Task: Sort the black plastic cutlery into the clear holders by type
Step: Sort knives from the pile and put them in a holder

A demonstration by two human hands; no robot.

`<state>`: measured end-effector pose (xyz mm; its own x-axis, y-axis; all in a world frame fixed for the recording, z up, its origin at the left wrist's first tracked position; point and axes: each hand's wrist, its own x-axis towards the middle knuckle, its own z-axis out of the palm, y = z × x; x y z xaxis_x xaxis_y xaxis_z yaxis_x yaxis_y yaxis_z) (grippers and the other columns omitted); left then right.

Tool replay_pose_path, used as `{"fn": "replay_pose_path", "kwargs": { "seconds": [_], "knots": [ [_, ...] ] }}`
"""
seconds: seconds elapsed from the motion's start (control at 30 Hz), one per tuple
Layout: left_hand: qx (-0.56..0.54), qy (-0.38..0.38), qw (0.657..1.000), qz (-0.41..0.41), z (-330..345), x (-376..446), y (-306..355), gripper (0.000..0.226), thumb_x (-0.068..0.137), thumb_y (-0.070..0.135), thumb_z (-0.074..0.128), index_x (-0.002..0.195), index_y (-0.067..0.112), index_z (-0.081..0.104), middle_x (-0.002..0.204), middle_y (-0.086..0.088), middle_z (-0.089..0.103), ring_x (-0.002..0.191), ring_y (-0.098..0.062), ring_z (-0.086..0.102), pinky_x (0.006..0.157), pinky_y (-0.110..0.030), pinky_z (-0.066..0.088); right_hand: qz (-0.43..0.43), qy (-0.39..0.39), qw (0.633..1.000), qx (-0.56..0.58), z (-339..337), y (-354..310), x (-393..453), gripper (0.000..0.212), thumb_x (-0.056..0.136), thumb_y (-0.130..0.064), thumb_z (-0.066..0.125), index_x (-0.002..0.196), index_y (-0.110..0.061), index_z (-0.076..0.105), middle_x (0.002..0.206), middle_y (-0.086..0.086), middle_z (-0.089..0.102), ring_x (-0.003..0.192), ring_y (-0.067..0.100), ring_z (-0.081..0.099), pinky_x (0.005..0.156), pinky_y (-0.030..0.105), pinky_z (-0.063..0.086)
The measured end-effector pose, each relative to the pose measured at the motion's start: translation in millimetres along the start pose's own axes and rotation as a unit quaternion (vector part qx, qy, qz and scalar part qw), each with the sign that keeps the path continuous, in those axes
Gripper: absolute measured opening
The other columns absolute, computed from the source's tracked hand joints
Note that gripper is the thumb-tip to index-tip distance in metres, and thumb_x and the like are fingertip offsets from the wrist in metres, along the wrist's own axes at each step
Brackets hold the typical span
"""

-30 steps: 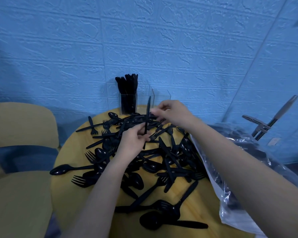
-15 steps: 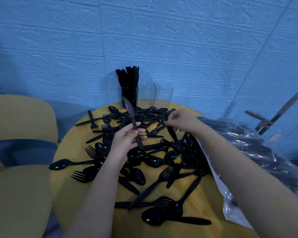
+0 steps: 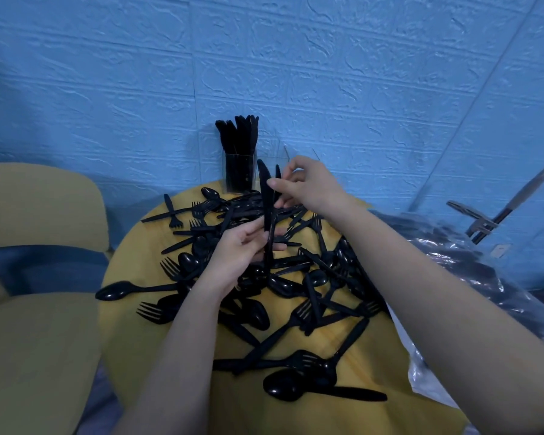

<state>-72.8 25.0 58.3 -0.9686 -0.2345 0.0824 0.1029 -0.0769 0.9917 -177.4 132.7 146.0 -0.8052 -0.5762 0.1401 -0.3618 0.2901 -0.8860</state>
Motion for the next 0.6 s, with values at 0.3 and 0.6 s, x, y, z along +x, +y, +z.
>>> {"fn": "replay_pose_path", "kwargs": {
  "seconds": [0.3, 0.6],
  "knots": [
    [-0.039, 0.009, 0.999, 0.000, -38, -12, 6, 0.035, 0.097, 0.003, 0.043, 0.123, 0.022, 0.056, 0.097, 0.002, 0.070, 0.079, -0.010, 0.067, 0.074, -0.028, 0.058, -0.050, -0.045, 0.997, -0.048, 32, -9, 12, 0.019, 0.083, -0.010, 0.071, 0.078, -0.017, 0.054, 0.069, -0.004, 0.062, 0.056, 0.003, 0.063, 0.059, 0.017, 0.052],
    [-0.133, 0.142, 0.981, 0.020, -50, -11, 2, 0.034, 0.096, 0.004, 0.046, 0.127, 0.018, 0.053, 0.097, 0.000, 0.066, 0.080, -0.011, 0.067, 0.073, -0.027, 0.058, 0.053, -0.327, 0.836, -0.438, 21, 47, -3, 0.018, 0.084, -0.023, 0.071, 0.099, -0.018, 0.062, 0.086, -0.009, 0.055, 0.086, 0.012, 0.050, 0.066, 0.022, 0.036]
  ]
}}
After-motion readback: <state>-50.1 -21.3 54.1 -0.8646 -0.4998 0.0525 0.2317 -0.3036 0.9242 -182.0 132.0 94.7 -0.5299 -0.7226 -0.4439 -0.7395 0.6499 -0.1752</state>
